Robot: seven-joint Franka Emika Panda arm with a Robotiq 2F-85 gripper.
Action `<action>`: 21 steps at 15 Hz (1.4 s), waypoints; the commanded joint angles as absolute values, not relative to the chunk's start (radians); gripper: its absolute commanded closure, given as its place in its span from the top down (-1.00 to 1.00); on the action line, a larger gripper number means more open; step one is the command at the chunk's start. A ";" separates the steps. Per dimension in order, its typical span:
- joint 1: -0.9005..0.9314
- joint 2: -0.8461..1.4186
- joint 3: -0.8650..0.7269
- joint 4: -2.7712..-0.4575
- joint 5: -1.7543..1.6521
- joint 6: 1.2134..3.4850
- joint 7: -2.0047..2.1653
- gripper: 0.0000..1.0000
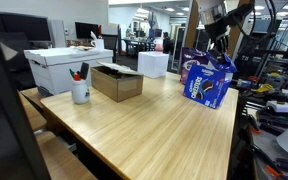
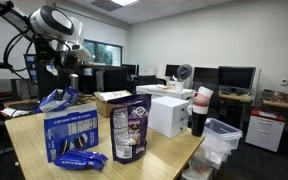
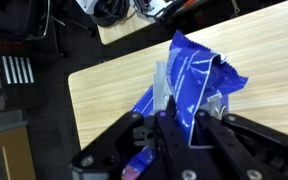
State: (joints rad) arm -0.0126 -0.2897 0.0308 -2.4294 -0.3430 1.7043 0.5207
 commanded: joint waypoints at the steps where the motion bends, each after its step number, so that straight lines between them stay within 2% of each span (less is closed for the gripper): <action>1: -0.028 -0.263 0.029 -2.444 -0.334 1.752 0.480 -0.88; 19: -0.020 -0.108 0.002 -2.423 -0.343 1.854 0.438 -0.88; 20: -0.018 -0.109 0.003 -2.424 -0.340 1.856 0.435 -0.72; 21: -0.014 -0.105 0.007 -2.424 -0.338 1.868 0.435 -0.22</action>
